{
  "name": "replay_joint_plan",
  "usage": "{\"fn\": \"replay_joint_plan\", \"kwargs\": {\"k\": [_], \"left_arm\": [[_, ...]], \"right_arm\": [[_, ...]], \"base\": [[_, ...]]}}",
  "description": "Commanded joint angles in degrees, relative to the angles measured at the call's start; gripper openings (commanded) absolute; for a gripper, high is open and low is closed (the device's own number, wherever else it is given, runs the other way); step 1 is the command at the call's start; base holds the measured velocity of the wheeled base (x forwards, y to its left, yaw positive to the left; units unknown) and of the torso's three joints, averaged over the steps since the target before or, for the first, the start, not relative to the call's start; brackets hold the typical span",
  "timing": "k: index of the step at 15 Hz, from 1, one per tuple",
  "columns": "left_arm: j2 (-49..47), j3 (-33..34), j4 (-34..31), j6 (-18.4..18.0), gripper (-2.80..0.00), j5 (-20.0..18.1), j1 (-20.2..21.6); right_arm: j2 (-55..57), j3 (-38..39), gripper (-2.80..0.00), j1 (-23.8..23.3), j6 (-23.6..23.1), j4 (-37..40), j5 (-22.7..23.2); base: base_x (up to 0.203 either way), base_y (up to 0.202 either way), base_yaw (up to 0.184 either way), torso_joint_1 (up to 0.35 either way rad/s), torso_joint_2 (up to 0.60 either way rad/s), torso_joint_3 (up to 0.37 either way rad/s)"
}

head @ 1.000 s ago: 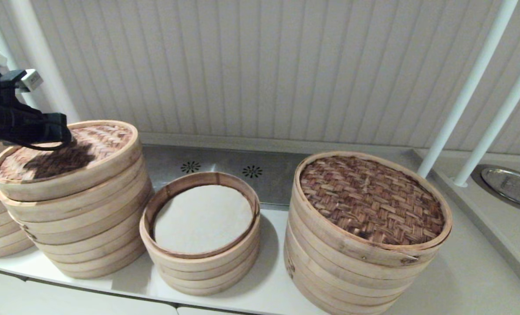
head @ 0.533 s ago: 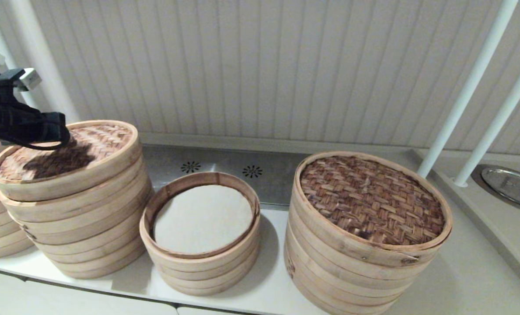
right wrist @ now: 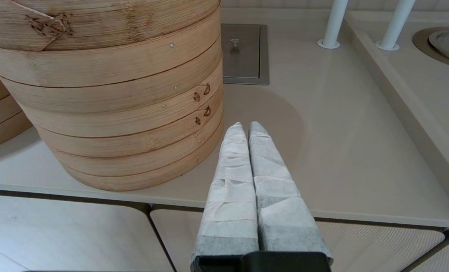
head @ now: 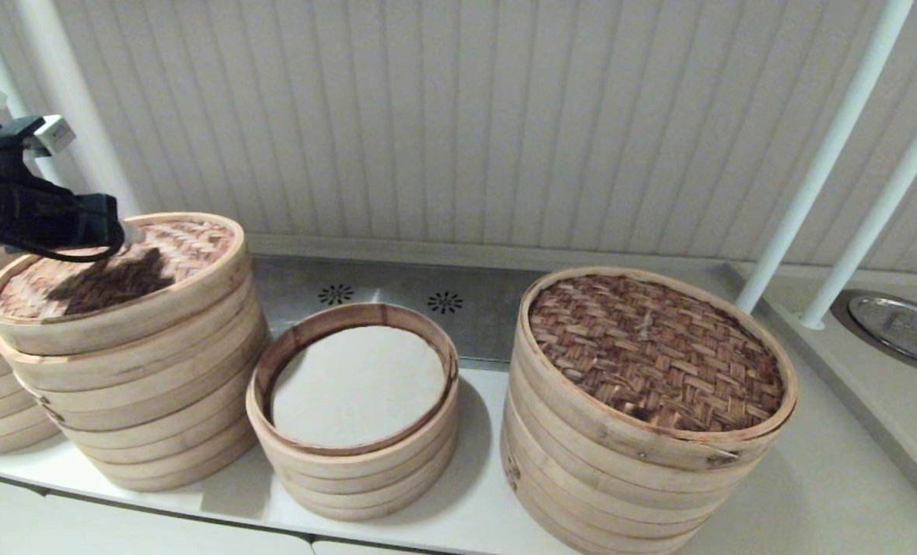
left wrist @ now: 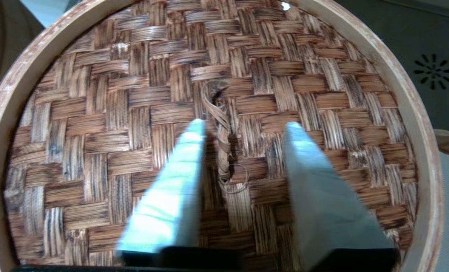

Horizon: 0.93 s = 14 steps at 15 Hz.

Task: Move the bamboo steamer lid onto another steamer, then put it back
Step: Put the steamer, then pick up the steamer

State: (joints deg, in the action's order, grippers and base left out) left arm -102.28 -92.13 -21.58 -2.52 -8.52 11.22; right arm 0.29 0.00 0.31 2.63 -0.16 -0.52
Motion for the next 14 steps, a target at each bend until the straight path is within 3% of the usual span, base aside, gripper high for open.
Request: {"fn": "replay_joint_plan", "kwargs": {"k": [1,6,11,12,14], "left_arm": [[0.12,0.11,-0.22,-0.03,0.00,-0.53,0.03],[2.59,-0.65,0.21,0.57,0.00,-0.88,0.03],[14.82,-0.04,-1.19,2.17,0.00,-0.80,-0.58],[17.52,1.18,-1.75,2.17,-2.80,-0.79,-1.53],[22.08,3.69,-2.32,1.83,-2.80,-0.58,-3.52]], "right_arm": [[-0.03,0.18,-2.80,0.05,0.00,-0.02,0.00],[-0.03,0.18,-2.80,0.05,0.00,-0.02,0.00],[-0.03,0.18,-2.80,0.05,0.00,-0.02,0.00],[-0.02,0.18,-2.80,0.05,0.00,-0.02,0.00],[-0.03,0.18,-2.80,0.05,0.00,-0.02,0.00]], "base": [[0.000,0.000,0.000,0.000,0.00,0.000],[0.000,0.000,0.000,0.000,0.00,0.000],[0.000,0.000,0.000,0.000,0.00,0.000],[0.000,0.000,0.000,0.000,0.00,0.000],[0.000,0.000,0.000,0.000,0.00,0.000]]}}
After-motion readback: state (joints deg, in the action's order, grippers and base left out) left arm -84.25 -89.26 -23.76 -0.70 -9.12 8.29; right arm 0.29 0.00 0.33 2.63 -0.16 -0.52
